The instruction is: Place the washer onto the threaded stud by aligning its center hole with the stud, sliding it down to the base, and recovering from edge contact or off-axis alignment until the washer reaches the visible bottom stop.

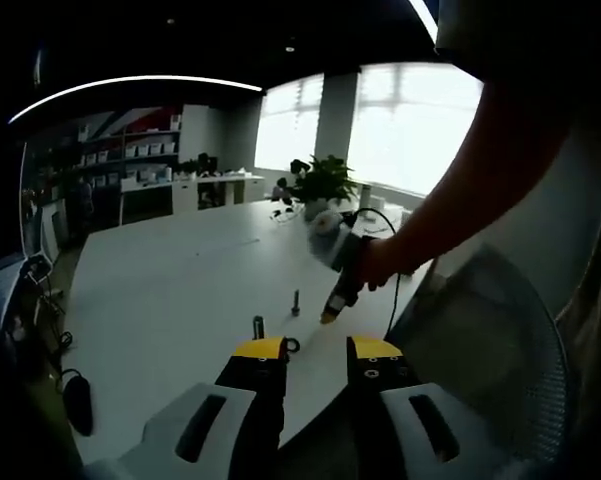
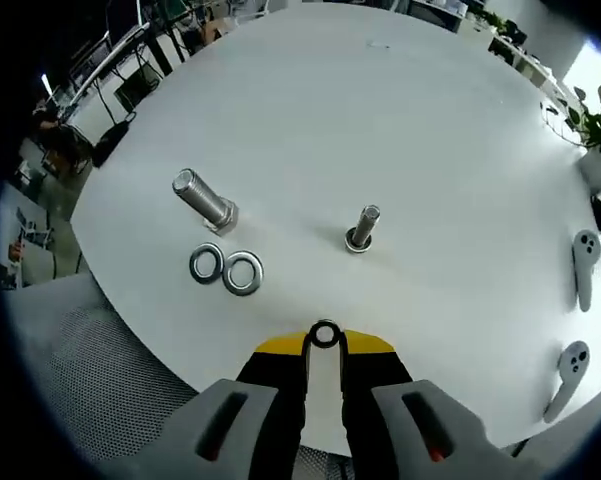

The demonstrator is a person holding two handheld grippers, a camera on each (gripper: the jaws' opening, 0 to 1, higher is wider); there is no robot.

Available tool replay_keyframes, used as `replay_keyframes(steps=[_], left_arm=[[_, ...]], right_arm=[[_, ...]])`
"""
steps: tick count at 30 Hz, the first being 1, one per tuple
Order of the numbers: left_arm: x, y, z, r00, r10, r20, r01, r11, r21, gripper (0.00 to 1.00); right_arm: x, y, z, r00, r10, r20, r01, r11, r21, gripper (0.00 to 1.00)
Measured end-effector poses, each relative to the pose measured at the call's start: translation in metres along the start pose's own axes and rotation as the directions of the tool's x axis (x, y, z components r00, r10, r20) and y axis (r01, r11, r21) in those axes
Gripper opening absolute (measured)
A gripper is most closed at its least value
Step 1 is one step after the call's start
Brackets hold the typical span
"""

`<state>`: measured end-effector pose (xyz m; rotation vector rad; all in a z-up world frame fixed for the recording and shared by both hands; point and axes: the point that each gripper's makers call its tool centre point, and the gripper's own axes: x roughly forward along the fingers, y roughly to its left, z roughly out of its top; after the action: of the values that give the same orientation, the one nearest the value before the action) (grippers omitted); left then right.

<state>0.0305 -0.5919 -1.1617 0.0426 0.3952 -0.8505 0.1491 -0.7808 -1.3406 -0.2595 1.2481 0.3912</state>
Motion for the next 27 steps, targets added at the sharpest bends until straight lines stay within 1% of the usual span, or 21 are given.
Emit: replay_keyframes(steps=[3,5,8,11,15,18,20,22,27], left_arm=[[0.000,0.000,0.000,1.000,-0.002,-0.001,0.002,1.000,-0.001,0.22],[0.000,0.000,0.000,1.000,0.000,0.000,0.000,1.000,-0.004,0.22],[-0.001,0.001,0.001,1.000,0.001,0.008,-0.001,1.000,-0.009,0.22],[0.000,0.000,0.000,1.000,-0.003,0.004,0.003,1.000,-0.005,0.22],[0.000,0.000,-0.001,1.000,-0.002,0.000,0.002,1.000,-0.013,0.21],[0.000,0.003,-0.001,1.000,0.010,0.001,-0.010,1.000,-0.022,0.22],[0.000,0.005,0.000,1.000,0.020,0.007,-0.020,0.999,-0.028,0.22],[0.000,0.005,-0.001,1.000,0.020,0.002,-0.020,0.999,-0.030,0.22],[0.001,0.004,-0.001,1.000,0.014,0.000,-0.014,1.000,-0.025,0.22]], right_arm=[[0.000,-0.010,0.000,1.000,0.001,0.017,-0.001,1.000,0.023,0.13],[-0.003,-0.011,0.002,0.999,0.009,0.039,-0.011,0.999,0.049,0.13],[-0.008,-0.012,0.007,0.997,0.012,0.072,-0.017,0.998,0.059,0.13],[-0.009,-0.012,0.007,0.997,0.016,0.082,-0.020,0.998,0.055,0.13],[-0.020,-0.003,0.013,0.994,0.013,0.109,-0.016,0.999,0.035,0.13],[-0.028,0.002,0.023,0.991,0.011,0.135,-0.011,1.000,0.001,0.13],[-0.035,0.004,0.031,0.989,0.005,0.151,0.000,1.000,-0.030,0.13],[-0.039,0.006,0.039,0.986,0.009,0.168,-0.003,0.999,-0.041,0.13],[-0.042,0.009,0.059,0.982,0.010,0.190,0.009,0.995,-0.100,0.13]])
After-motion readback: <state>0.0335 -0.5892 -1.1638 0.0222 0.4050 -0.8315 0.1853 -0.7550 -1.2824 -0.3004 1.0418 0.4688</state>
